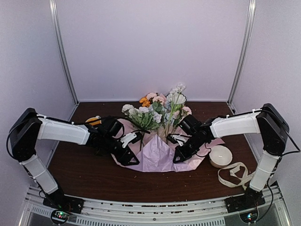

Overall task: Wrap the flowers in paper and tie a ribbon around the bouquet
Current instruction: Fold the bottom corner of the flattened wrapping paper at the center of the board, then press the fold line on the 1/4-folded wrapping paper.

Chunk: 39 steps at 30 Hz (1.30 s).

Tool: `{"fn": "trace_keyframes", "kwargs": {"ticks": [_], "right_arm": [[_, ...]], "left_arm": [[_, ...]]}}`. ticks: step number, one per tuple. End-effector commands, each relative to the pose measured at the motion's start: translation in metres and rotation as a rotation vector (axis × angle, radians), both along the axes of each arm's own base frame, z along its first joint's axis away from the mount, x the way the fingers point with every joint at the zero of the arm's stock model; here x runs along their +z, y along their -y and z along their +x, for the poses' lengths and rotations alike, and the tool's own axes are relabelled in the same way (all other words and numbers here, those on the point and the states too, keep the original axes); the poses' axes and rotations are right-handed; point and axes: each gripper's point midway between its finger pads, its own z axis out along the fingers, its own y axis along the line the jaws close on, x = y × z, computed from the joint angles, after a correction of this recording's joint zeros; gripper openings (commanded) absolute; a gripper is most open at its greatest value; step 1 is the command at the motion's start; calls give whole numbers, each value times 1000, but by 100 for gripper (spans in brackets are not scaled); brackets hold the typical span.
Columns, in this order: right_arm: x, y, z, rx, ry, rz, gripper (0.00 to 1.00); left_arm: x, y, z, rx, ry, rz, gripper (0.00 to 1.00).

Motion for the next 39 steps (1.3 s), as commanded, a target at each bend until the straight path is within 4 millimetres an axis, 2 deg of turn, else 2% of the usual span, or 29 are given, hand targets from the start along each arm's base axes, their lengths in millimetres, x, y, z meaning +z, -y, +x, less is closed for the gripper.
{"fn": "trace_keyframes", "kwargs": {"ticks": [1, 2, 4, 7, 11, 14, 16, 18, 23, 25, 26, 28, 30, 34, 39], "right_arm": [[2, 1, 19, -51, 45, -29, 0], [2, 2, 19, -56, 49, -35, 1], [2, 4, 22, -74, 58, -49, 4], [6, 15, 30, -122, 97, -102, 9], [32, 24, 39, -182, 186, -127, 21], [60, 21, 38, -184, 288, -121, 30], [71, 9, 26, -144, 325, -91, 34], [71, -6, 9, -96, 299, -45, 35], [48, -45, -32, -7, 164, 79, 32], [32, -50, -41, 4, 116, 68, 31], [23, -46, -38, -19, 111, 38, 30], [1, -26, -29, -94, 107, -55, 26], [-11, -4, -23, -169, 97, -110, 22], [-22, 36, -22, -259, 130, -242, 19], [-34, 70, -34, -325, 105, -356, 17]], "left_arm": [[-20, -5, 14, 20, -22, 122, 68], [-25, -5, 13, 16, -40, 135, 64], [-34, -9, 13, 25, -65, 172, 48], [-40, -12, 11, 32, -97, 196, 32], [-43, -12, 6, 33, -134, 195, 16], [-46, -13, 5, 37, -148, 193, 3], [-47, -13, 4, 39, -157, 190, 1], [-47, -13, 4, 43, -161, 188, 0], [-51, -16, 4, 52, -165, 203, 0], [-54, -18, 3, 50, -170, 217, 0], [-55, -18, 3, 50, -171, 220, 0], [-56, -19, 2, 51, -173, 222, 0], [-56, -19, 2, 50, -173, 223, 0], [-57, -19, 2, 47, -175, 224, 0], [-58, -18, 0, 34, -186, 223, 0]]}}
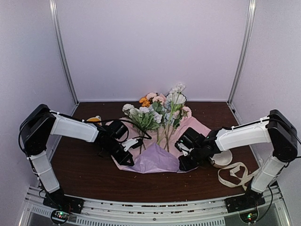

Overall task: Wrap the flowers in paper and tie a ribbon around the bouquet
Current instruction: Press the fold line on the 1/4-folded wrapping paper.

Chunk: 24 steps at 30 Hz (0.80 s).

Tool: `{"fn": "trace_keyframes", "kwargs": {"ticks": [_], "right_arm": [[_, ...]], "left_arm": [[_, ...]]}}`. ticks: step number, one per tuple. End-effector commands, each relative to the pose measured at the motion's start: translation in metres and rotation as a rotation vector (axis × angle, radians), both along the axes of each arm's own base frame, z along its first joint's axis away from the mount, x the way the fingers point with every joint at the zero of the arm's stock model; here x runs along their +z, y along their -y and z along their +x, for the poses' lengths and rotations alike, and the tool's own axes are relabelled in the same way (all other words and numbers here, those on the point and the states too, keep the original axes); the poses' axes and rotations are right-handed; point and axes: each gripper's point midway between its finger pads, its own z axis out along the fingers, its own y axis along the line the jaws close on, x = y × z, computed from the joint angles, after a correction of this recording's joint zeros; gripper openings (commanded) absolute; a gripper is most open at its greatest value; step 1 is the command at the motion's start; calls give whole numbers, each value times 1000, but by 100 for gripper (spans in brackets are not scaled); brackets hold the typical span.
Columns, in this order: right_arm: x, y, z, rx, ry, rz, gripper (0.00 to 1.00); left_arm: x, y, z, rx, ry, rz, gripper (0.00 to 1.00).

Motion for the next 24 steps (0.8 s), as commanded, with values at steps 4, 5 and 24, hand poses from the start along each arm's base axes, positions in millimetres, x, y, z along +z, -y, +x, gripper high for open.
{"fn": "trace_keyframes", "kwargs": {"ticks": [4, 5, 24], "right_arm": [[-8, 58, -11, -135, 2, -197, 16], [-4, 61, -10, -138, 13, -205, 16], [37, -140, -26, 293, -80, 259, 12]], "left_arm": [[-7, -5, -2, -4, -25, 31, 0], [-7, -5, -2, -3, -25, 32, 0], [-1, -6, 1, 30, -16, -13, 0]]}}
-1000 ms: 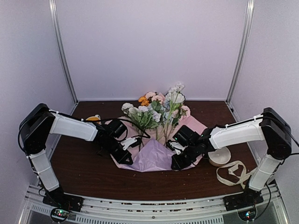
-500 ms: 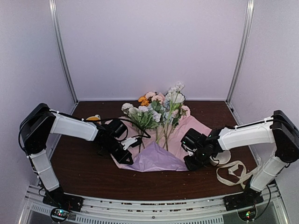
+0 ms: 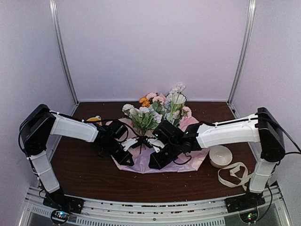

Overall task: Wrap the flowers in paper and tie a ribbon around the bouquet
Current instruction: Press the fold line on the 1/4-folded wrapping paper, then pass from the left arm to the right

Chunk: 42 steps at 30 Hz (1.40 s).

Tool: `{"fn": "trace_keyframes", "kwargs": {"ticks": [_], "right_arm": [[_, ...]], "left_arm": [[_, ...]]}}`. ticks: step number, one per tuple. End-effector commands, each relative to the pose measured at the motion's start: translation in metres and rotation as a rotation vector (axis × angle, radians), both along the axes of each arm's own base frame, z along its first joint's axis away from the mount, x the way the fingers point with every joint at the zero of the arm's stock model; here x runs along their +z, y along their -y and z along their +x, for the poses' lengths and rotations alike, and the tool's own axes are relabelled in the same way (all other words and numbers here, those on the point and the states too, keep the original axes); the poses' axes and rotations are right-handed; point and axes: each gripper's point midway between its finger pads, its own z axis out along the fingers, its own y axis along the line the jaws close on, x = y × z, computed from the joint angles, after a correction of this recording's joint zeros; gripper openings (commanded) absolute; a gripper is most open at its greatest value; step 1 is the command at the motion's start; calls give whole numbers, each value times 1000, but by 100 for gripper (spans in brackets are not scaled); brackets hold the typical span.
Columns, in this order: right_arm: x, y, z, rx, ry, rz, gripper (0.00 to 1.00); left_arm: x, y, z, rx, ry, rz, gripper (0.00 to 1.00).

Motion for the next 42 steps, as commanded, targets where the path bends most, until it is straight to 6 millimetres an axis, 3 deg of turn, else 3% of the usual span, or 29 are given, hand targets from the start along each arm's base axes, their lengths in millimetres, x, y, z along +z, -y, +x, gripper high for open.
{"fn": "trace_keyframes", "kwargs": {"ticks": [1, 8, 9, 12, 14, 17, 20, 23, 28, 32, 34, 38, 40, 42], "right_arm": [[-41, -2, -6, 1, -146, -15, 11], [-82, 33, 4, -110, -176, -101, 8], [-87, 37, 4, -115, -179, -118, 8], [-97, 40, 1, -123, -200, -144, 6], [-96, 43, 2, -127, -197, -152, 5], [-96, 44, 2, -127, -195, -163, 5], [-96, 44, 1, -124, -199, -162, 5], [-97, 44, 0, -124, -198, -166, 4], [-96, 44, 1, -124, -191, -169, 4], [-96, 44, 1, -122, -187, -170, 4], [-96, 44, 1, -121, -186, -169, 4], [-98, 43, 1, -113, -189, -174, 3], [-97, 42, 2, -109, -185, -175, 3], [-97, 42, 3, -111, -182, -177, 2]], "left_arm": [[1, -4, 0, 19, -14, -23, 0], [8, -5, 6, 40, 4, -44, 1], [13, -4, 8, 45, 23, -55, 5], [46, -1, 13, 50, 104, -123, 36], [65, -7, 16, 81, 166, -145, 45], [80, -35, 28, 228, 257, -90, 54], [86, -71, 43, 431, 245, -71, 55], [82, -100, 52, 614, 187, -76, 54], [62, -125, 62, 786, 158, -63, 57], [59, -138, 70, 828, 225, -39, 47], [66, -139, 76, 802, 269, -30, 35], [106, -121, 101, 725, 420, -123, 0], [115, -116, 113, 696, 502, -78, 0], [108, -116, 123, 671, 510, 14, 0]]}}
